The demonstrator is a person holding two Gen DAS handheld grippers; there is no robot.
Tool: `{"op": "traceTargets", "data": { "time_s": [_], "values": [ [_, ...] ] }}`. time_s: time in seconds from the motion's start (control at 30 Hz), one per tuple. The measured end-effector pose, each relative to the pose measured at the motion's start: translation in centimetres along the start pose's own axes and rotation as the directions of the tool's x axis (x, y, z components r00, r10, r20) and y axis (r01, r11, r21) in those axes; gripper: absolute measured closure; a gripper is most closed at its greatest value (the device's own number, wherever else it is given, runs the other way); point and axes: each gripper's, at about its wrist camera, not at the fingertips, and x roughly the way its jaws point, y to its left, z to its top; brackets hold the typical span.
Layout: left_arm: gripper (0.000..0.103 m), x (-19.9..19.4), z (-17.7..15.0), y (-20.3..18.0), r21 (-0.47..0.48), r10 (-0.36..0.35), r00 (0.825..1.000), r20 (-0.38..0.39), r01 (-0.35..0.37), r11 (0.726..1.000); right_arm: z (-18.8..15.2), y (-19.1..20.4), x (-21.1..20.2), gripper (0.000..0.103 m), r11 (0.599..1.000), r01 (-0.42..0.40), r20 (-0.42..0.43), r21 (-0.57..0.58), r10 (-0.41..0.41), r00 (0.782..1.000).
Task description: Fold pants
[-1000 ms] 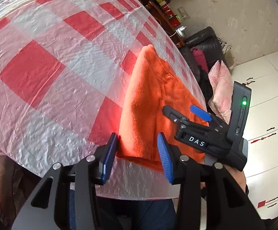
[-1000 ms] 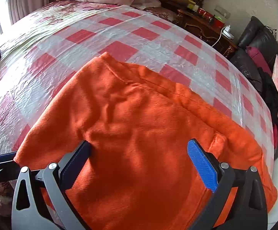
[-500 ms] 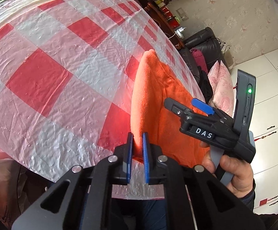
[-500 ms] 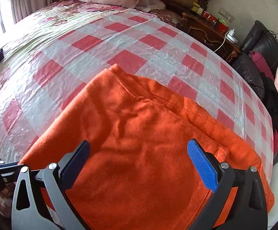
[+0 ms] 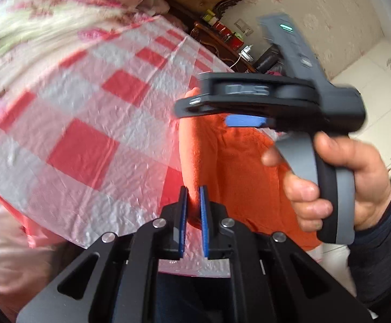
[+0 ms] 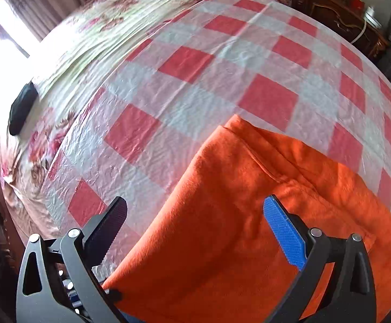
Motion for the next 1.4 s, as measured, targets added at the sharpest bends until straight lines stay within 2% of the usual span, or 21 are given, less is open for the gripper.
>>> {"op": "traceTargets", "data": {
  "time_s": [0.07,0.13,0.23,0.3,0.33,0.37,0.4,0.43,0.47,0.57,0.63,0.67,0.7,0.77,0.93,1.03,1.13,1.17,1.2,1.27,1.4],
  "values": [
    [0.094,-1.2,-0.2,-2.1,0.101,0.058,0.998,0.040,-0.062,0.993,0.1,0.9,0.2,0.005,0.999,0.023,-0.014,-0.032,-0.023,1.000],
    [0.094,-2.0,-0.7,-4.8,0.214,0.105,0.991,0.088,-0.122,0.969,0.1,1.3,0.0,0.005,0.997,0.049,-0.015,-0.053,-0.050,0.999],
    [0.095,-2.4,-1.7,-8.5,0.351,0.132,0.981,0.140,-0.174,0.920,-0.1,0.8,-0.7,0.006,0.996,0.058,-0.010,-0.066,-0.058,0.998],
    [0.095,-2.5,-2.3,-10.4,0.415,0.131,0.977,0.166,-0.190,0.890,-0.5,0.2,-0.8,0.030,0.995,0.059,-0.023,-0.075,-0.061,0.998],
    [0.095,-2.4,-2.5,-11.4,0.443,0.131,0.975,0.178,-0.198,0.874,-0.8,-0.4,-0.9,0.052,0.997,0.047,-0.038,-0.065,-0.050,0.998],
    [0.095,-2.2,-2.6,-12.2,0.468,0.130,0.973,0.190,-0.206,0.859,-1.1,-1.2,-1.0,0.064,0.998,0.035,-0.035,-0.051,-0.036,0.999],
    [0.095,-2.1,-2.8,-13.1,0.493,0.125,0.972,0.201,-0.211,0.844,-1.4,-2.2,-1.6,0.071,1.000,0.011,-0.023,-0.025,-0.012,1.000],
    [0.095,-2.0,-2.8,-13.6,0.505,0.113,0.972,0.204,-0.203,0.839,-1.7,-3.2,-2.2,0.082,1.000,-0.008,-0.003,0.002,0.008,1.000],
    [0.095,-2.1,-2.9,-13.8,0.502,0.093,0.976,0.198,-0.182,0.846,-1.9,-4.0,-2.8,0.086,1.000,-0.021,0.017,0.022,0.021,1.000],
    [0.094,-1.8,-2.6,-13.0,0.434,0.048,0.981,0.190,-0.128,0.892,-2.8,-7.3,-4.4,0.093,0.989,-0.093,0.070,0.116,0.085,0.994],
    [0.090,-1.1,-2.1,-11.5,0.323,-0.014,0.989,0.149,-0.035,0.946,-3.5,-9.6,-4.3,0.095,0.970,-0.149,0.080,0.192,0.135,0.988],
    [0.082,-0.7,-1.9,-11.0,0.281,-0.024,0.990,0.137,-0.016,0.960,-3.7,-10.1,-4.1,0.095,0.964,-0.160,0.081,0.213,0.145,0.986],
    [0.063,-0.2,-2.0,-10.4,0.238,-0.031,0.992,0.122,0.002,0.971,-4.1,-10.9,-3.7,0.096,0.956,-0.172,0.085,0.239,0.156,0.984],
    [0.054,0.5,-2.5,-9.9,0.215,-0.031,0.994,0.103,0.008,0.977,-4.6,-11.9,-3.1,0.096,0.936,-0.207,0.092,0.285,0.188,0.978],
    [0.052,1.9,-4.9,-9.7,0.222,0.037,0.996,0.077,-0.053,0.974,-4.8,-12.0,-2.3,0.096,0.915,-0.254,0.106,0.314,0.232,0.967],
    [0.034,1.7,-5.8,-10.3,0.250,0.062,0.990,0.124,-0.091,0.964,-4.7,-11.6,-2.5,0.096,0.912,-0.275,0.119,0.305,0.250,0.961],
    [0.033,2.3,-5.6,-11.4,0.322,0.146,0.969,0.198,-0.205,0.924,-4.8,-11.4,-2.8,0.096,0.906,-0.300,0.133,0.299,0.272,0.953],
    [0.051,2.8,-5.6,-11.8,0.345,0.170,0.965,0.198,-0.231,0.910,-4.9,-11.4,-2.9,0.096,0.903,-0.308,0.138,0.299,0.278,0.951],
    [0.095,3.5,-5.5,-12.2,0.376,0.196,0.962,0.190,-0.256,0.891,-5.1,-11.7,-3.3,0.096,0.899,-0.320,0.148,0.298,0.287,0.946],
    [0.094,4.2,-5.5,-13.3,0.426,0.237,0.950,0.203,-0.304,0.852,-5.6,-12.6,-4.3,0.096,0.892,-0.340,0.171,0.297,0.300,0.938],
    [0.094,3.5,-7.1,-18.9,0.606,0.161,0.936,0.313,-0.328,0.725,-8.1,-17.0,-8.7,0.096,0.870,-0.378,0.274,0.317,0.298,0.915]
  ]
}}
